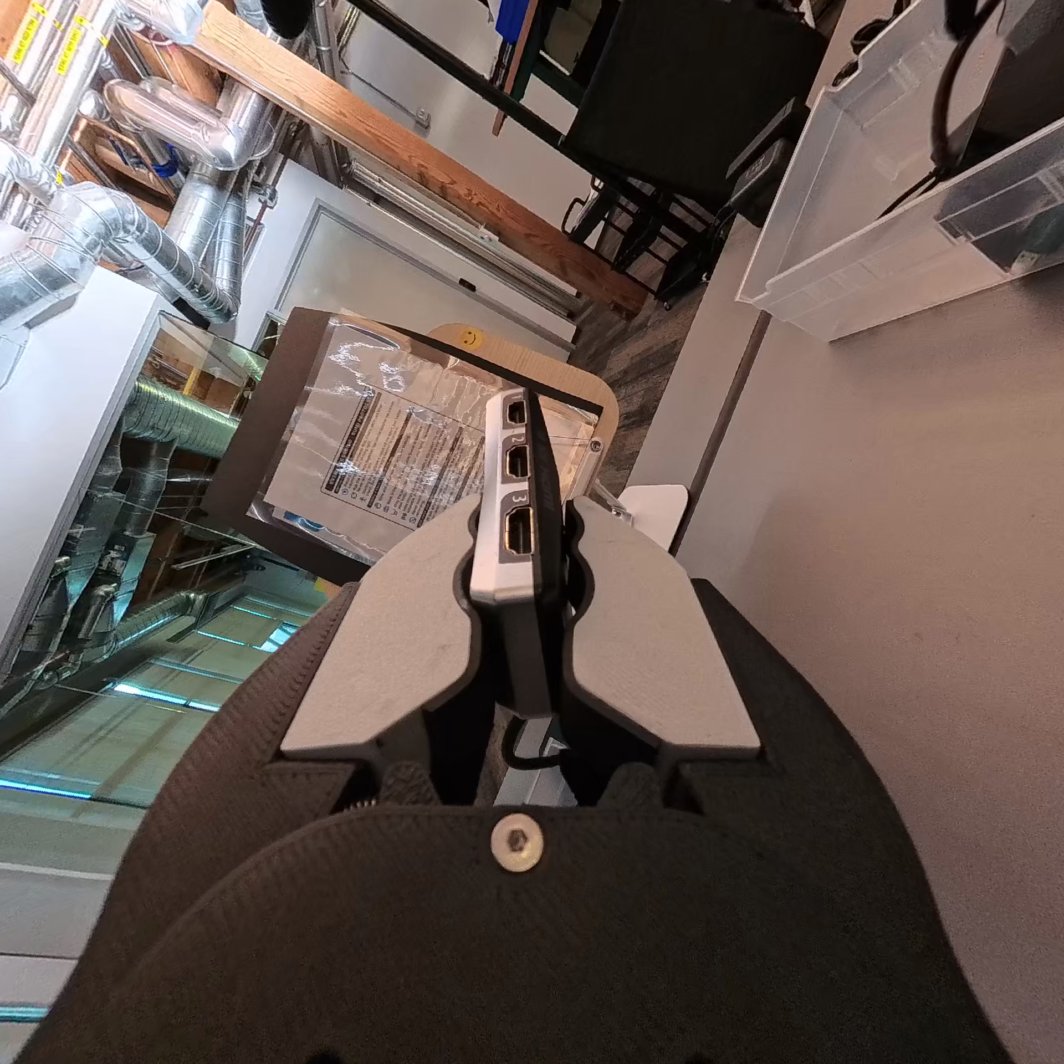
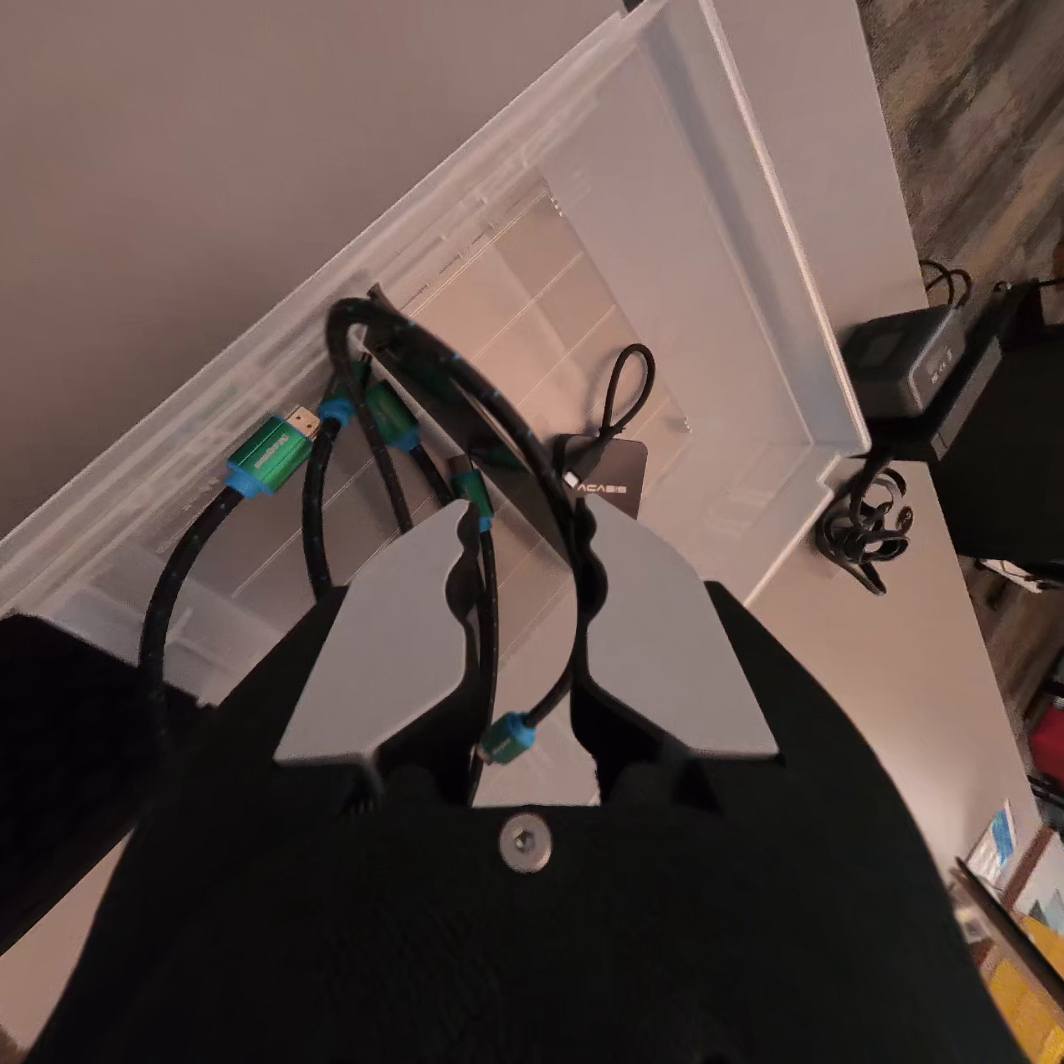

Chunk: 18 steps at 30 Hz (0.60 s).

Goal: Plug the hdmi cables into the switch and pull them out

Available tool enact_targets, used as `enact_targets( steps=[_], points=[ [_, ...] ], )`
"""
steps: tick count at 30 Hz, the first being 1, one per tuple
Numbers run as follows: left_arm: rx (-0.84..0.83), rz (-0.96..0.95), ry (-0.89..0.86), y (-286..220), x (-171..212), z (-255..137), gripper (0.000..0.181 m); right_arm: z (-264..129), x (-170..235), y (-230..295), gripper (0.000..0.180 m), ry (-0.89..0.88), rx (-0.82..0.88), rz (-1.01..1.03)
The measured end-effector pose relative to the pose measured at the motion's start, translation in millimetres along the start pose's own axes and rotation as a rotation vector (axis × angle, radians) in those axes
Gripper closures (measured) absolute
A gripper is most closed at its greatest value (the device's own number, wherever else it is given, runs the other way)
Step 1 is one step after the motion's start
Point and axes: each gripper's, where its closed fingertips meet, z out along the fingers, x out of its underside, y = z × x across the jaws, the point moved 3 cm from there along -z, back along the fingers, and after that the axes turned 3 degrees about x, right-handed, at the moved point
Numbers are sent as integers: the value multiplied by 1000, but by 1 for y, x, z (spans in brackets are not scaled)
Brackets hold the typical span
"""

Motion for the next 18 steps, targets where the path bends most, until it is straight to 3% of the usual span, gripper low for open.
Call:
enact_targets(
  steps=[4, 8, 14, 16, 18],
  points=[
    [38, -27, -42, -2, -3, -1, 159, -36, -15, -2, 145, -164, 40, 2],
    [136, -91, -134, -7, -8, -5, 158, -96, -80, 12, 132, -533, 120, -89],
    [313, -54, -266, -27, -28, -20, 159, -189, -175, 125, 128, -1132, 74, -486],
    [353, -3, -280, -37, -31, -23, 158, -196, -186, 159, 136, -1182, 76, -617],
    [392, 38, -292, -47, -34, -24, 158, -187, -192, 173, 143, -1114, 113, -680]
  ],
)
